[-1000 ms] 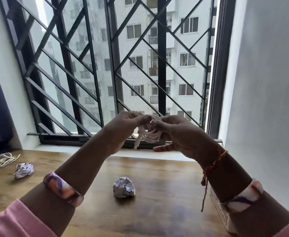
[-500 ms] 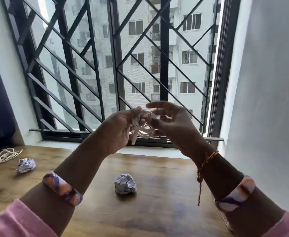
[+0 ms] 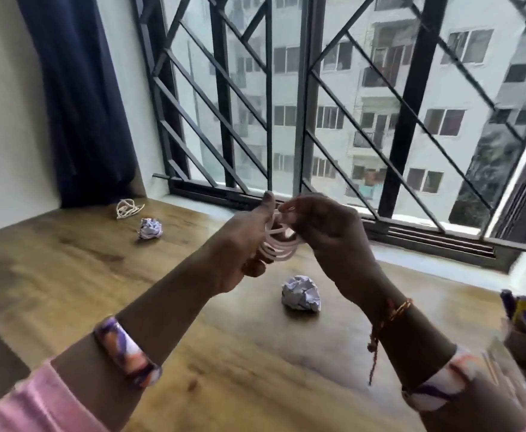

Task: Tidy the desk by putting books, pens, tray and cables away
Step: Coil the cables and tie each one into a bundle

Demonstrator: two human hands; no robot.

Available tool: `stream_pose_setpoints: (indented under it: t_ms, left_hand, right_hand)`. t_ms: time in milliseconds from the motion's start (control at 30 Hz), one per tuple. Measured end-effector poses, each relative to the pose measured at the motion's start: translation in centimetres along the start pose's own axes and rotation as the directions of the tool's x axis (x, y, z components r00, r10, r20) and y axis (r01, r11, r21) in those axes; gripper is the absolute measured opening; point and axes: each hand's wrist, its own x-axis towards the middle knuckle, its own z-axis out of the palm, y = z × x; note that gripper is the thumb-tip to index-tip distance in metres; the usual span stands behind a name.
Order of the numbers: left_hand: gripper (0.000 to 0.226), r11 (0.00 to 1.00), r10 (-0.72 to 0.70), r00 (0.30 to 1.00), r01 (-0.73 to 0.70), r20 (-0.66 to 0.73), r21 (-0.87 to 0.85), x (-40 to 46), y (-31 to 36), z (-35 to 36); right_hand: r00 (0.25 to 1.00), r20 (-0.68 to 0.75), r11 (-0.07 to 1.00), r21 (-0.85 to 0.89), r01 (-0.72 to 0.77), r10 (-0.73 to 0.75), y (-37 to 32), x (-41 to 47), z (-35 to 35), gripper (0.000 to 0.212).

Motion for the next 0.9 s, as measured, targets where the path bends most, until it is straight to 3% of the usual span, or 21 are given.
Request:
stream_pose_setpoints:
  t_ms: [67, 133, 200, 300, 433, 600, 667, 733, 833, 900]
  left_hand:
    - [0.051, 0.991, 0.086, 0.987, -0.070, -0.134, 0.116, -0.5, -1.4, -1.1]
    - [0.047, 0.923, 0.231, 0.929, -0.114, -0.291, 0.367, -1.0, -3.3, -3.2]
    - [0.042, 0.812, 0.371, 0.856, -0.111, -0.360, 0.573, -1.8, -5.8, -5.8]
    - [0.040, 0.732, 0.470, 0.795, -0.111, -0.382, 0.672, -3.4, -9.8, -10.4]
    - [0.039, 0.643, 0.421, 0.806, 0.058, -0.416, 0.764, -6.3, -13.5, -18.5]
    - [0.024, 0.729, 0.321, 0.831, 0.090, -0.454, 0.679, -9.2, -15.7, -29.5]
    - [0.018, 0.729, 0.281, 0.833, 0.138, -0.477, 0.670, -10.0, -17.2, -33.2]
    - [0.015, 0.724, 0.229, 0.804, 0.236, -0.548, 0.648, -10.3, -19.5, -36.5]
    - [0.014, 0.654, 0.061, 0.783, 0.438, -0.619, 0.617, -10.4, -24.6, -40.7]
    - [0.016, 0.581, -0.114, 0.814, 0.520, -0.570, 0.627, -10.5, -28.1, -41.6]
  right_hand:
    - [0.991, 0.006, 0.950, 0.284, -0.127, 0.131, 1.0, 0.0, 2.5, 0.008]
    - [0.972, 0.054, 0.870, 0.437, -0.229, 0.229, 2.0, 0.2, 5.9, 0.008]
    - [0.934, 0.092, 0.774, 0.536, -0.338, 0.344, 3.0, 0.3, 9.6, 0.012]
    - [0.843, 0.216, 0.636, 0.572, -0.518, 0.492, 4.2, 0.0, 15.2, 0.020]
    - [0.786, 0.399, 0.629, 0.473, -0.618, 0.472, 5.5, -0.4, 23.0, 0.020]
    - [0.705, 0.582, 0.722, 0.269, -0.638, 0.406, 6.1, 0.7, 32.9, 0.009]
    - [0.698, 0.579, 0.808, 0.109, -0.579, 0.422, 6.9, 1.2, 36.8, 0.005]
    - [0.722, 0.543, 0.889, -0.109, -0.445, 0.428, 8.0, 1.6, 39.7, 0.015]
    - [0.740, 0.470, 0.874, -0.323, -0.364, 0.482, 10.6, 1.9, 42.1, 0.025]
    - [0.749, 0.414, 0.826, -0.470, -0.310, 0.517, 12.7, 1.4, 42.0, 0.023]
